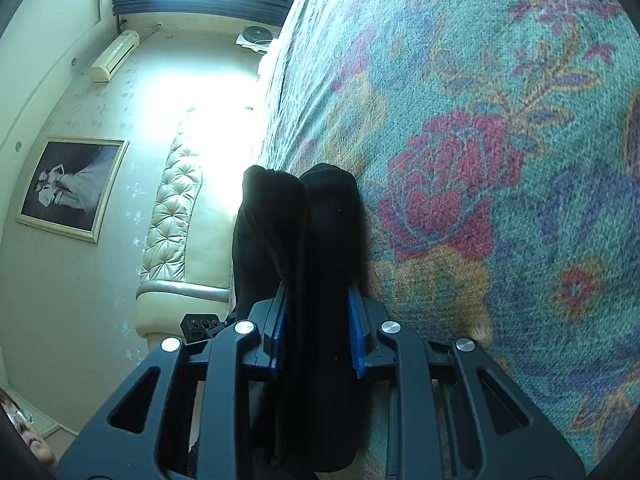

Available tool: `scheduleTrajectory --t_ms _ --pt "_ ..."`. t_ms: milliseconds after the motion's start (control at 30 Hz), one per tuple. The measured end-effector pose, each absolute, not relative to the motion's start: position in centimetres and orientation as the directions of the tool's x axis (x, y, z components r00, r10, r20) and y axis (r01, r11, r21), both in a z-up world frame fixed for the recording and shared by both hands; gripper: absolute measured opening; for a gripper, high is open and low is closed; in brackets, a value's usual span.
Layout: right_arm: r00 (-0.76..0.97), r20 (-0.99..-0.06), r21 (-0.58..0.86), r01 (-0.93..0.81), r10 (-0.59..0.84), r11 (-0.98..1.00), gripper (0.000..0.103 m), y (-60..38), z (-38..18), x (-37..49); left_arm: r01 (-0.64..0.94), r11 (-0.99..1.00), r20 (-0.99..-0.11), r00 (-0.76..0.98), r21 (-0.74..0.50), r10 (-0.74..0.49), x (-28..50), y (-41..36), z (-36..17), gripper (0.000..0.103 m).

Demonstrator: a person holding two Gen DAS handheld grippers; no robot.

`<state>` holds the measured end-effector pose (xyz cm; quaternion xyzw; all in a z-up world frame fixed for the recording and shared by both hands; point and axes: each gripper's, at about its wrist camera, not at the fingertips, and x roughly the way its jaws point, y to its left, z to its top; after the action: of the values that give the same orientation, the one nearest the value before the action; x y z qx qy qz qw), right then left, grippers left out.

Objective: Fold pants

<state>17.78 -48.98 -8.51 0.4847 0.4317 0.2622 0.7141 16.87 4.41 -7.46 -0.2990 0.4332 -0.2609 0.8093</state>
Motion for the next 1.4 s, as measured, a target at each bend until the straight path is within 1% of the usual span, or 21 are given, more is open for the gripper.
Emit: scheduleTrajectory --t_ms 133,200,267,333,367,400,433,533,600,633,700,800,900,1000,1100,1200,1400 --pt "0.495 -0.354 0.924 0.052 0.793 0.379 0.026 -50.1 -8.7 17.5 0.168 0.691 -0.546 0.495 -0.703 -0.676 16.6 4.1 -7.4 0.051" --pt "0.506 -0.344 0.929 0.062 0.791 0.364 0.027 -50.8 -8.9 17.0 0.17 0.688 -0.542 0.496 -0.705 -0.678 16.6 3.8 -7.3 0.053" --pt "0.52 -0.335 0.935 0.076 0.786 0.347 0.029 -51.5 -8.9 16.3 0.185 0.685 -0.536 0.494 -0.704 -0.684 16.6 3.3 -7.2 0.059" --pt "0.536 -0.33 0.937 0.09 0.777 0.336 0.031 -52.1 -8.9 15.6 0.219 0.691 -0.535 0.489 -0.689 -0.689 17.0 2.5 -6.9 0.072" --pt "0.544 -0.332 0.937 0.096 0.77 0.336 0.032 -52.4 -8.9 15.2 0.241 0.7 -0.541 0.486 -0.672 -0.686 16.9 1.9 -6.7 0.076" --pt "0.552 -0.33 0.938 0.098 0.766 0.333 0.036 -52.6 -8.9 14.8 0.262 0.713 -0.55 0.484 -0.65 -0.68 16.8 1.4 -6.6 0.082" --pt "0.559 -0.325 0.94 0.098 0.763 0.328 0.037 -52.8 -8.8 14.5 0.283 0.731 -0.565 0.485 -0.621 -0.667 16.7 0.9 -6.5 0.085" --pt "0.593 -0.295 0.949 0.09 0.75 0.302 0.048 -53.2 -8.6 13.4 0.309 0.76 -0.583 0.498 -0.573 -0.642 16.4 0.1 -6.5 0.085" --pt "0.612 -0.274 0.954 0.076 0.742 0.29 0.061 -53.1 -8.4 12.9 0.305 0.751 -0.572 0.501 -0.585 -0.65 16.3 0.3 -6.6 0.085" --pt "0.618 -0.27 0.954 0.066 0.738 0.294 0.064 -53.0 -8.1 12.7 0.303 0.747 -0.568 0.501 -0.592 -0.653 16.3 0.6 -6.8 0.085" --pt "0.627 -0.273 0.948 0.049 0.73 0.313 0.077 -52.4 -7.6 12.4 0.299 0.749 -0.572 0.499 -0.591 -0.651 16.4 0.6 -6.8 0.085" --pt "0.639 -0.295 0.934 0.038 0.711 0.354 0.086 -51.5 -6.8 12.1 0.291 0.766 -0.592 0.499 -0.573 -0.633 16.1 0.4 -6.7 0.086" --pt "0.646 -0.331 0.913 0.036 0.688 0.406 0.09 -50.6 -6.4 11.6 0.277 0.784 -0.611 0.503 -0.556 -0.611 16.1 0.6 -6.8 0.087" --pt "0.659 -0.364 0.89 0.037 0.658 0.455 0.09 -49.4 -5.9 11.1 0.263 0.804 -0.629 0.512 -0.533 -0.585 15.9 0.5 -6.7 0.088" --pt "0.676 -0.392 0.863 0.036 0.624 0.503 0.091 -48.4 -5.5 10.2 0.257 0.844 -0.66 0.531 -0.472 -0.531 15.5 0.1 -6.3 0.088" --pt "0.687 -0.42 0.832 0.03 0.593 0.554 0.091 -46.9 -5.0 9.4 0.238 0.891 -0.687 0.571 -0.386 -0.45 14.7 -0.2 -5.6 0.09" --pt "0.692 -0.486 0.743 0.005 0.534 0.67 0.091 -44.2 -4.6 8.6 0.183 0.944 -0.703 0.632 -0.273 -0.326 12.7 -0.8 -4.7 0.09"
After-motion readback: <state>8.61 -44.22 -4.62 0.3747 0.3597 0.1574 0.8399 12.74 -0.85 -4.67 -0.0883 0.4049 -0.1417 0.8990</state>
